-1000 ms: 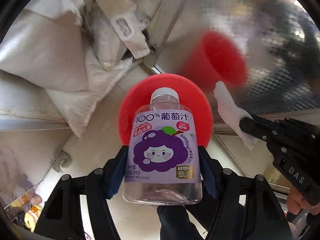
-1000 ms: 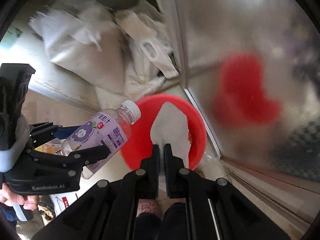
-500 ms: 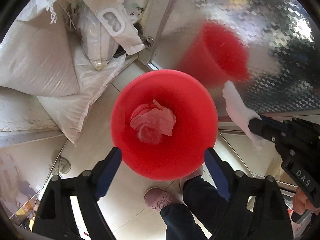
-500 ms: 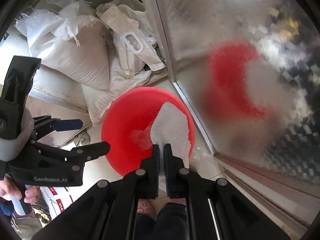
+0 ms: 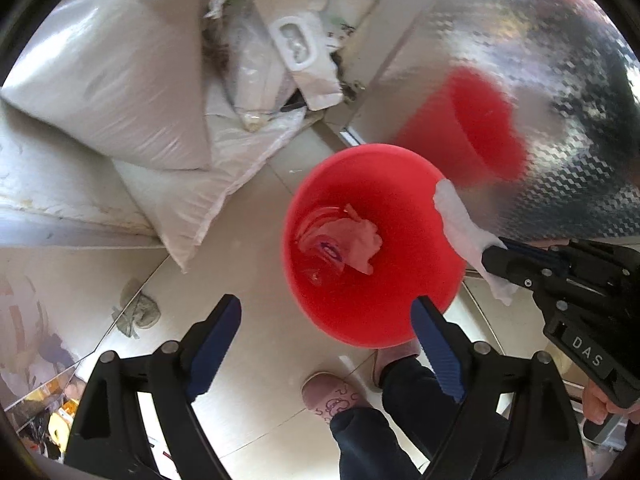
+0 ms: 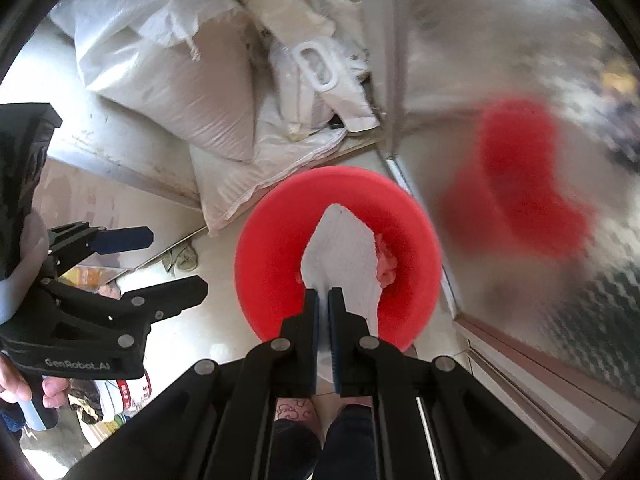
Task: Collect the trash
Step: 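Open the left gripper to drop the bottle while the right gripper releases the cloth, then raise both tools back up to the counter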
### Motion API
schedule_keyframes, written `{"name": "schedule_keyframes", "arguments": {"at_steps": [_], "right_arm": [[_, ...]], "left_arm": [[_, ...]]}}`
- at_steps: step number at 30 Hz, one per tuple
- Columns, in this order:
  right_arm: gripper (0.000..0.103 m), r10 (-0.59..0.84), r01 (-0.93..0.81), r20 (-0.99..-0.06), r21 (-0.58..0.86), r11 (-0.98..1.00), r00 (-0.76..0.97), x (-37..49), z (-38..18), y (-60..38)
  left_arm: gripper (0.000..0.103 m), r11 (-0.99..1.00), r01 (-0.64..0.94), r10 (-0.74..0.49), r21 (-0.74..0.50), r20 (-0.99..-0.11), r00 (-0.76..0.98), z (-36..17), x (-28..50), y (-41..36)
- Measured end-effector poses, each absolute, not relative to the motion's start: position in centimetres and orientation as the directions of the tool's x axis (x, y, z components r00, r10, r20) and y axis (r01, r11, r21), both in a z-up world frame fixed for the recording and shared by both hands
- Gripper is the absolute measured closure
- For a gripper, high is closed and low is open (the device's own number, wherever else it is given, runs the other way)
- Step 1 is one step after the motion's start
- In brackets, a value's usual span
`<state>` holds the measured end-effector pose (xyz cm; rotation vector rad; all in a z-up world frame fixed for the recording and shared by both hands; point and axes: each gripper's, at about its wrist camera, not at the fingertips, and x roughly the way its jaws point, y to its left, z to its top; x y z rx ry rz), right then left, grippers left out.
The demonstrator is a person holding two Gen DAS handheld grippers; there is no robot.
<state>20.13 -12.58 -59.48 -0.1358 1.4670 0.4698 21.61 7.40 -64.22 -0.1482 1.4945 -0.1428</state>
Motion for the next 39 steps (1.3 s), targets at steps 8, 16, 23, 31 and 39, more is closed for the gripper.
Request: {"name": "schedule_keyframes", "arguments": {"at_steps": [8, 16, 23, 31, 39], "right_arm": [[0.090, 0.177, -0.412, -0.984, 0.155, 0.898, 0.015, 20.4, -60.8, -11.2], [0.031, 0.145, -0.442, -0.989, 0.126, 0.888, 0.010, 20.1, -60.3, -11.7], [0.021, 0.114, -0.445, -0.992, 0.075, 0.892, 0.062, 19.2, -55.4, -11.6], [0.009, 0.116, -0.454, -0.972, 0.010, 0.891, 0.206, 17.8, -42.5, -10.1], [0.000, 0.140, -0.469, -0.932, -0.036, 0.883, 0.335, 15.5, -28.3, -9.1]], "left_arm": [[0.017, 0.985, -0.035, -0.163, -0.167, -0.982, 0.094, -64.5, 21.3, 8.6], [0.017, 0.992, -0.002, -0.124, -0.125, -0.985, 0.121, -63.0, 20.5, 8.2], [0.018, 0.994, -0.021, -0.107, -0.111, -0.983, 0.152, -57.4, 18.8, 8.3], [0.018, 0.992, -0.094, -0.065, -0.090, -0.969, 0.240, -44.3, 16.1, 9.6], [0.018, 0.990, -0.130, -0.007, -0.058, -0.931, 0.366, -29.6, 14.2, 10.1]]}}
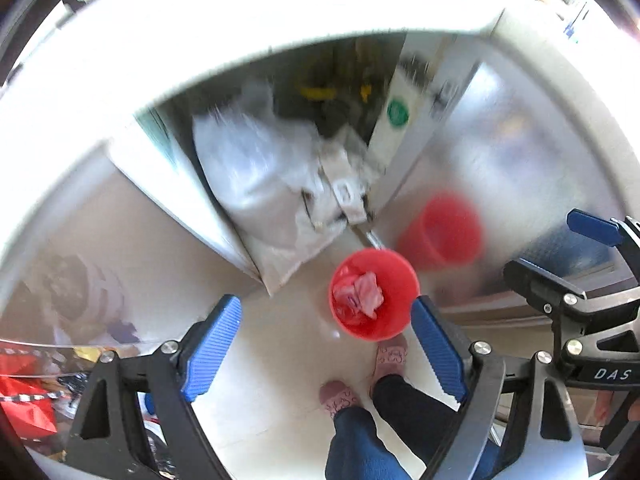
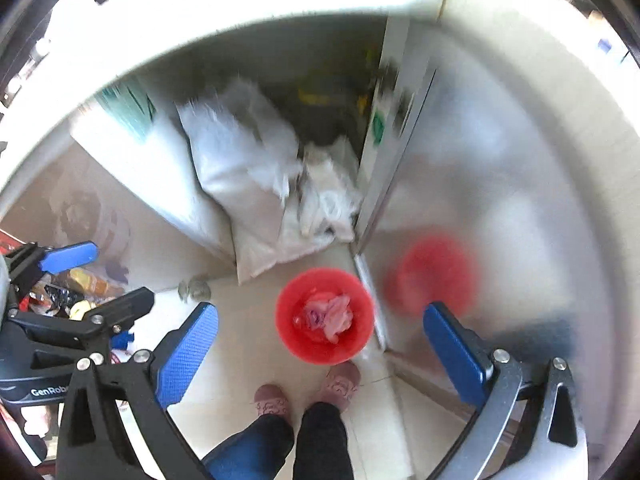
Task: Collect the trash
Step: 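Raise both tools back up to the counter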
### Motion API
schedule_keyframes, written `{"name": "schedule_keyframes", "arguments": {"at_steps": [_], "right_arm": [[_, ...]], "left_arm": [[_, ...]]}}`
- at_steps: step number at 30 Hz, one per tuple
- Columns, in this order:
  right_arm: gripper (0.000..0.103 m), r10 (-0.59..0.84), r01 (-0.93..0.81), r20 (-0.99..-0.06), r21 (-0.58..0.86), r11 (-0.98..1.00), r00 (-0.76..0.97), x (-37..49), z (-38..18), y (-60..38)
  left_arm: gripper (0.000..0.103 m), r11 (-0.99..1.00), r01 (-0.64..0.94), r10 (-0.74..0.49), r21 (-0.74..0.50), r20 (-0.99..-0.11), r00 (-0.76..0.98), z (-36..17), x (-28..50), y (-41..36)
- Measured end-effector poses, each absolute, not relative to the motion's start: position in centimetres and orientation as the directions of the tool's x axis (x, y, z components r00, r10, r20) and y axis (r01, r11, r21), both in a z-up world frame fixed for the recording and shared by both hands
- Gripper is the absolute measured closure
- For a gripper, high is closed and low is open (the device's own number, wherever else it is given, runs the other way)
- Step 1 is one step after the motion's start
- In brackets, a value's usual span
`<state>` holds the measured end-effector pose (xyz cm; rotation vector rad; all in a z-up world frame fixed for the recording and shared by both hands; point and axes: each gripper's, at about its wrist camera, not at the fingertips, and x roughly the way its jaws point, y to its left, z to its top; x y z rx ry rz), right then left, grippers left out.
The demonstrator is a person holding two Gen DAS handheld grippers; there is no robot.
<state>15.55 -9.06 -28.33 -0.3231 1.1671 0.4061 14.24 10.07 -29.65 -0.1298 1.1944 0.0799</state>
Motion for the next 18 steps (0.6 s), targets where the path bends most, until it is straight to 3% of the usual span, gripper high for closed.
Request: {"name": "schedule_keyframes", "arguments": {"at_steps": [8, 18], "right_arm": [[0.000, 0.123, -0.421, -0.879, -0.094, 0.902, 0.460, 14.0, -18.8, -10.5], [0.000, 0.080, -0.299, -0.833, -0.106, 0.948, 0.548, 16.7, -11.8, -14.1]], "left_arm": [[0.017, 0.992, -0.091, -0.037, -0.085, -0.898, 0.439, -20.4, 14.3, 9.0], [0.017, 0.998, 0.062, -0.052, -0.024, -0.857, 0.512, -12.9, 20.2, 4.6]]}}
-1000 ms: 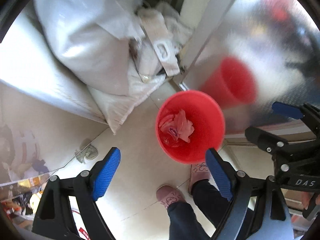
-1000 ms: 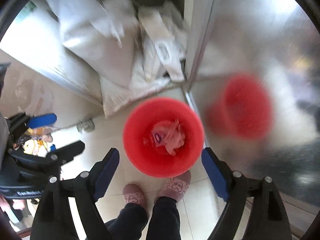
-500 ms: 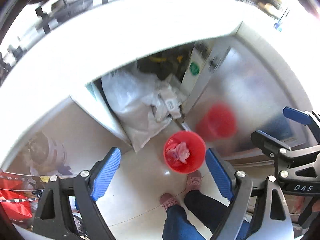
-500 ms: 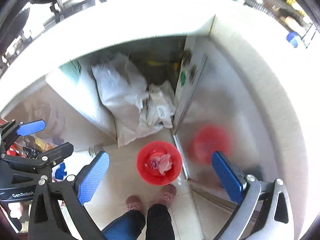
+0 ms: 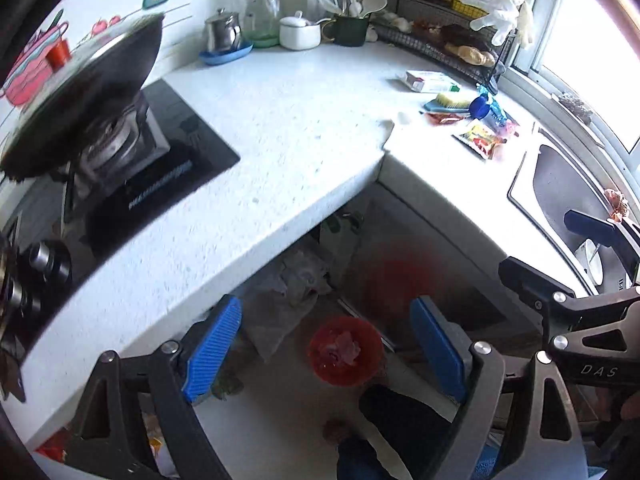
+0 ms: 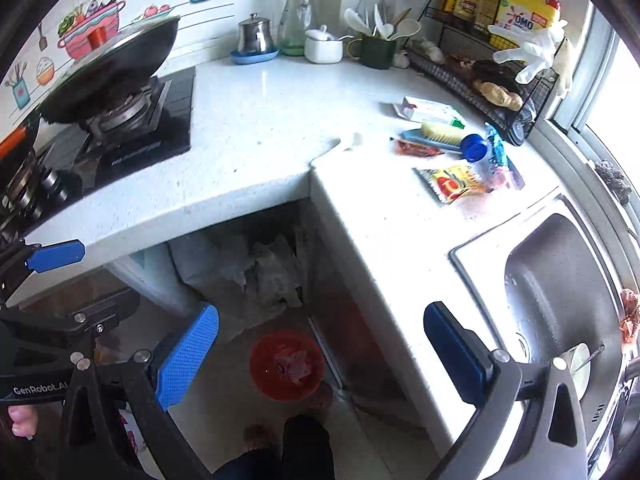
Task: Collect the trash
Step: 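Raise both tools back up to the counter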
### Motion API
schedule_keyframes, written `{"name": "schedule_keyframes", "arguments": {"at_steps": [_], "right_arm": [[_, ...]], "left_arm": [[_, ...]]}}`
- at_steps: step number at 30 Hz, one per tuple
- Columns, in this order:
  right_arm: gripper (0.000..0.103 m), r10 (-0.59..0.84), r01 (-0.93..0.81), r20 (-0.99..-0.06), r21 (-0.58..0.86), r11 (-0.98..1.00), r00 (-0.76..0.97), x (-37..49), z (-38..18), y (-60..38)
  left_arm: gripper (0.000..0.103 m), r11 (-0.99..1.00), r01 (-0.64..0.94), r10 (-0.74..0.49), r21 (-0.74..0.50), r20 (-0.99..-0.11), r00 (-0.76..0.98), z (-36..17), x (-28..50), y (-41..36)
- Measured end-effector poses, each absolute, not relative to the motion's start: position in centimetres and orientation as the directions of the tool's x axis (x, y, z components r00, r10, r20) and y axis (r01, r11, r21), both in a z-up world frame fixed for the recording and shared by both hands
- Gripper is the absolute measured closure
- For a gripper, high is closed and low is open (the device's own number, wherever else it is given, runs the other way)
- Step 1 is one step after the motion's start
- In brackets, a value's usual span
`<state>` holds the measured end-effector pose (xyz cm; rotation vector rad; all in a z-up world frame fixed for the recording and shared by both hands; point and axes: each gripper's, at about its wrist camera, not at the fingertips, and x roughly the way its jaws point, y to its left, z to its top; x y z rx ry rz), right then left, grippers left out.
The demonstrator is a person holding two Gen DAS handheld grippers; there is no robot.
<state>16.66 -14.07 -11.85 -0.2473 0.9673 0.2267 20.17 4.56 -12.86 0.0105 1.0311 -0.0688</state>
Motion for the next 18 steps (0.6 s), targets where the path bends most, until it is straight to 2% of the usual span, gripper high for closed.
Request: {"name": "schedule_keyframes", "arguments": {"at_steps": [7, 18], "right_arm": [[0.000, 0.046, -0.225, -0.828, -0.097, 0.970, 0.558, 22.3, -10.0, -17.2], [0.000, -0.006, -0.105, -0.868, -0.066, 0.992, 0.496, 30.0, -10.5, -21.7]], "left_arm": [[0.017, 0.991, 0.136, -0.082, -0.015, -0.858, 0.507, -10.7, 27.2, 1.6], [0.018, 0.969, 0.245, -0.129, -0.028, -0.905, 0.406, -13.1, 38.3, -2.7]]}}
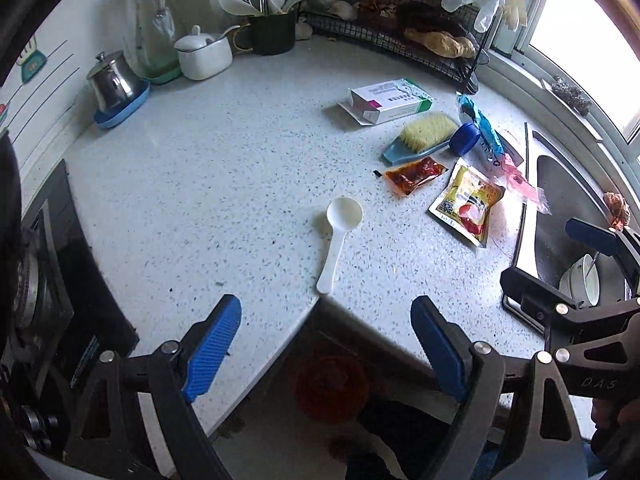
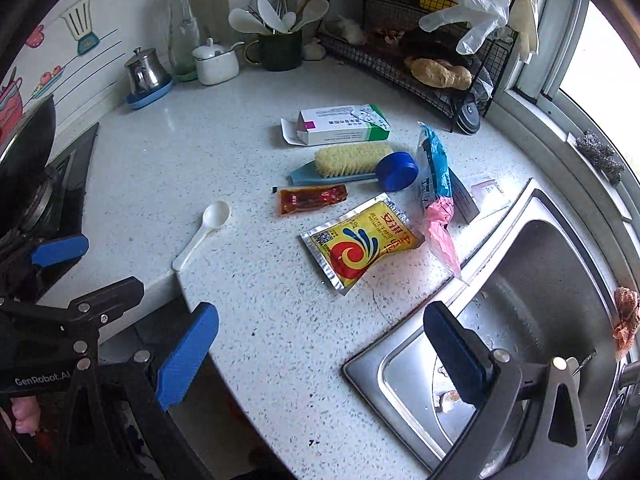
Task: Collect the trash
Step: 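Raise both tools back up to the counter, then close the left gripper on the white plastic spoon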
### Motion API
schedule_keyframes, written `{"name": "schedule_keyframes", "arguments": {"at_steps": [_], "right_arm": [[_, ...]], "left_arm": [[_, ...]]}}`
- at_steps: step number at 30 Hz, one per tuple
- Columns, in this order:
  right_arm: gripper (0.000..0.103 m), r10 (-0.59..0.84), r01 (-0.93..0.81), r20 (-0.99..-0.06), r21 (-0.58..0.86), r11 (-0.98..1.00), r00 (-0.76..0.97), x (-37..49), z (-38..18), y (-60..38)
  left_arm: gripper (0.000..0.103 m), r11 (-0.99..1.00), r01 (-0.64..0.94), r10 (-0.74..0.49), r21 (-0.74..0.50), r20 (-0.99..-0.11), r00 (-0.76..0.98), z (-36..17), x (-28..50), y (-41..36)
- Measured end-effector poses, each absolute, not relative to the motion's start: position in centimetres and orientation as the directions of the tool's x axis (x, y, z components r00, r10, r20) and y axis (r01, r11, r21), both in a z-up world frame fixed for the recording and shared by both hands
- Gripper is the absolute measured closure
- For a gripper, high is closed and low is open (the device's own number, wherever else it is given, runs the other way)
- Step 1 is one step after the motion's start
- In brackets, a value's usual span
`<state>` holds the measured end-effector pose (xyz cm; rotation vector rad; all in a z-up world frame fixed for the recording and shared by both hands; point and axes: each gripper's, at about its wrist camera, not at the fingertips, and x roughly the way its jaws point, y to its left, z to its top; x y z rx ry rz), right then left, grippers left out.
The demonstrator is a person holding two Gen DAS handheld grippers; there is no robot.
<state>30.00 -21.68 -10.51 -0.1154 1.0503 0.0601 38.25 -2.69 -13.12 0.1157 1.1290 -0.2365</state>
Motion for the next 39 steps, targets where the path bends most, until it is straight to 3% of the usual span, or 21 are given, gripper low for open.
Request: {"name": "schedule_keyframes", "arguments": {"at_steps": [14, 17, 22, 24, 25, 33, 39], "right_arm": [[0.000, -0.093, -0.066, -0.909, -0.131, 0.989, 0.406, 35.6, -14.3, -24.0], [0.000, -0.091, -0.058, -0.915, -0.124, 0.991, 0.392, 35.8, -14.6, -24.3], [0.000, -0.084, -0.051, -0.919, -0.112, 0.992, 0.385, 36.2, -14.5, -24.7], [0.000, -0.077, -0.046, -0.919, -0.103, 0.994, 0.386, 36.2, -14.3, -24.8], [0.000, -0.076, -0.046, -0.919, -0.101, 0.994, 0.388, 36.2, -14.3, -24.9], [0.000, -0.042, -0.054, -0.919, -0.068, 0.996, 0.391, 36.4, -13.4, -25.2], [0.000, -0.012, -0.084, -0.901, -0.054, 0.995, 0.434, 37.5, -11.0, -25.6]], "left_arm": [[0.018, 0.953, 0.300, -0.132, -0.044, -0.951, 0.279, -19.5, 45.7, -5.2], [0.024, 0.951, 0.309, -0.113, -0.015, -0.947, 0.301, -19.7, 46.1, -5.5], [0.046, 0.940, 0.342, -0.108, -0.002, -0.950, 0.292, -19.3, 46.2, -6.4], [0.071, 0.936, 0.352, -0.102, 0.008, -0.950, 0.294, -19.0, 46.3, -6.9], [0.077, 0.939, 0.345, -0.108, -0.001, -0.950, 0.292, -18.9, 46.3, -7.0], [0.077, 0.950, 0.289, -0.199, -0.121, -0.945, 0.259, -18.4, 46.3, -7.1], [0.077, 0.955, 0.273, -0.203, -0.117, -0.929, 0.310, -16.5, 46.9, -7.8]]}}
